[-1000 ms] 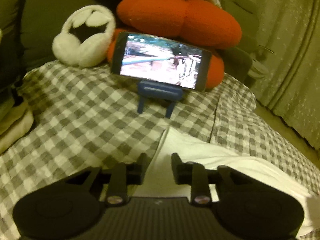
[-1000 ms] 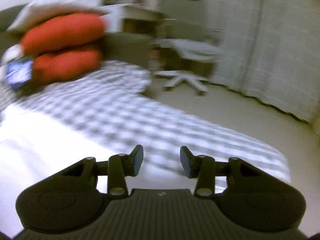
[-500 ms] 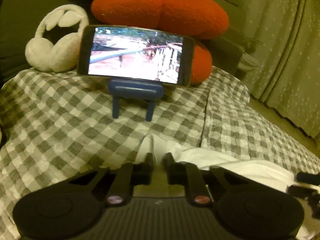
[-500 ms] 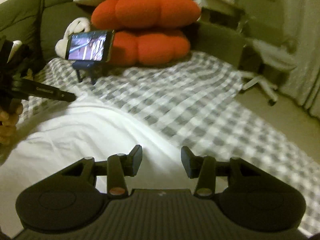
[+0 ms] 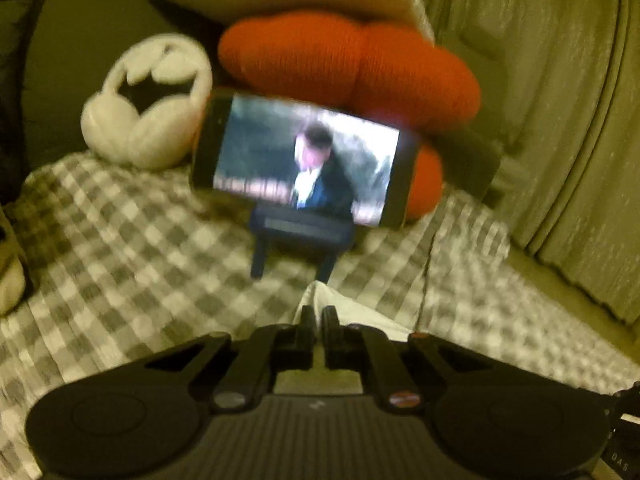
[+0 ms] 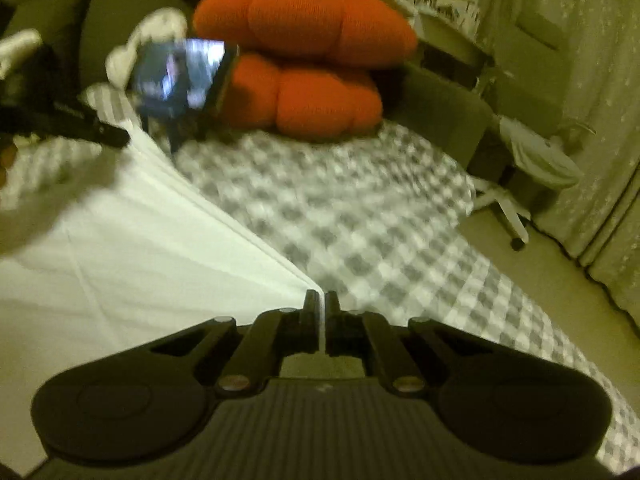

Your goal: Fold clothes

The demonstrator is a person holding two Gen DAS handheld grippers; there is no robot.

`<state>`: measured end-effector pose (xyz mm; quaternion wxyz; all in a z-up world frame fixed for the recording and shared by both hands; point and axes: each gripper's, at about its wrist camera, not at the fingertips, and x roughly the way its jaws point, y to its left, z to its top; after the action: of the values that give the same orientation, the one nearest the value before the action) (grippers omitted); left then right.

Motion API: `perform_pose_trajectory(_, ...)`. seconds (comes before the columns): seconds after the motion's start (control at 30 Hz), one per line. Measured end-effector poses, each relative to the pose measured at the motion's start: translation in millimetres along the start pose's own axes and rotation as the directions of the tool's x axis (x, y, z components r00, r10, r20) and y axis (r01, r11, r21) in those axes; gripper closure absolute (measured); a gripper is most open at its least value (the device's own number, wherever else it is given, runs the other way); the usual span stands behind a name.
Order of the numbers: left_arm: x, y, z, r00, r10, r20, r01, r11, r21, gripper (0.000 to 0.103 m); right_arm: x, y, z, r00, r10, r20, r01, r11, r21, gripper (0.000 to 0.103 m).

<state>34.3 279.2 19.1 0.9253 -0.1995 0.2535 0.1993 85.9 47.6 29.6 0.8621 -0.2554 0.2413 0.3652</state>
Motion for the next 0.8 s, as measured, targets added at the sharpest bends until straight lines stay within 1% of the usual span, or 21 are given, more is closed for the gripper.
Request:
perform_pose_trajectory(0.07,1,2,0,1.0,0.003,0.003,-0.003,1.0,-0.014,0.099,-5,3,4,0.999,-0.019,0.035,0.02,1.0,-0.017,0.101)
perform_pose_trajectory(0.13,-9,5,5,0.999,-0.015,0.049,0.017,0.999,-0.039,0.099,-13,3,10,0.996,-0.037,0.08,0.039,0.999,-0.022,0.101)
perform_pose_trajectory(0.2,-13,3,6,0.998,-0.005,0.069,0.007,1.0,-0.029,0.098,-20,1,16,0.993,-0.056,0.108,0.057,0.998,-0.005,0.101)
perform_pose_trajectory(0.27,-4,2,3,1.0,0.007,0.026,-0.007,1.0,-0.01,0.098,-13,1,13,0.994,-0.073,0.082,0.075,0.997,-0.02,0.101)
perform_pose_trajectory(0.33,5,1,-1,1.0,0.014,-0.022,-0.014,1.0,0.001,0.097,3,4,4,0.995,-0.094,0.023,0.095,0.995,-0.043,0.101)
perform_pose_trajectory(0.37,8,2,-2,0.999,0.012,-0.036,-0.012,1.0,-0.001,0.096,6,7,1,0.995,-0.102,0.017,0.103,0.993,-0.058,0.101)
perform_pose_trajectory(0.4,9,3,-2,0.999,0.011,-0.038,-0.012,1.0,-0.001,0.094,8,11,-1,0.994,-0.11,0.019,0.112,0.991,-0.074,0.101)
perform_pose_trajectory(0.43,7,4,-1,0.999,0.014,-0.03,-0.015,1.0,-0.004,0.09,6,11,0,0.993,-0.115,0.032,0.117,0.99,-0.079,0.101)
perform_pose_trajectory(0.47,6,5,0,1.0,0.018,-0.019,-0.019,1.0,-0.01,0.09,3,11,3,0.992,-0.118,0.048,0.122,0.989,-0.081,0.101)
perform_pose_trajectory(0.57,1,8,2,1.0,0.026,0.001,-0.026,0.999,-0.032,0.09,-8,5,9,0.987,-0.119,0.112,0.124,0.992,-0.039,0.101)
perform_pose_trajectory(0.63,0,10,3,0.999,0.034,-0.001,-0.034,0.999,-0.035,0.09,-6,3,8,0.989,-0.117,0.092,0.121,0.992,-0.038,0.101)
perform_pose_trajectory(0.67,1,11,2,0.999,0.04,-0.007,-0.04,0.999,-0.036,0.09,-1,3,4,0.992,-0.111,0.053,0.113,0.992,-0.046,0.1)
perform_pose_trajectory(0.7,2,13,2,0.999,0.044,-0.013,-0.044,0.998,-0.04,0.09,5,4,1,0.995,-0.102,0.009,0.102,0.993,-0.055,0.098)
perform_pose_trajectory(0.73,2,15,2,0.999,0.047,-0.019,-0.048,0.998,-0.045,0.09,6,4,-2,0.995,-0.105,0.001,0.104,0.993,-0.053,0.095)
perform_pose_trajectory(0.77,2,17,3,0.999,0.048,-0.023,-0.049,0.997,-0.057,0.09,5,4,-4,0.994,-0.111,0.004,0.111,0.993,-0.048,0.081)
perform_pose_trajectory(0.8,0,21,4,0.999,0.047,-0.025,-0.049,0.996,-0.073,0.09,1,-1,-3,0.995,-0.101,0.008,0.101,0.995,-0.023,0.077)
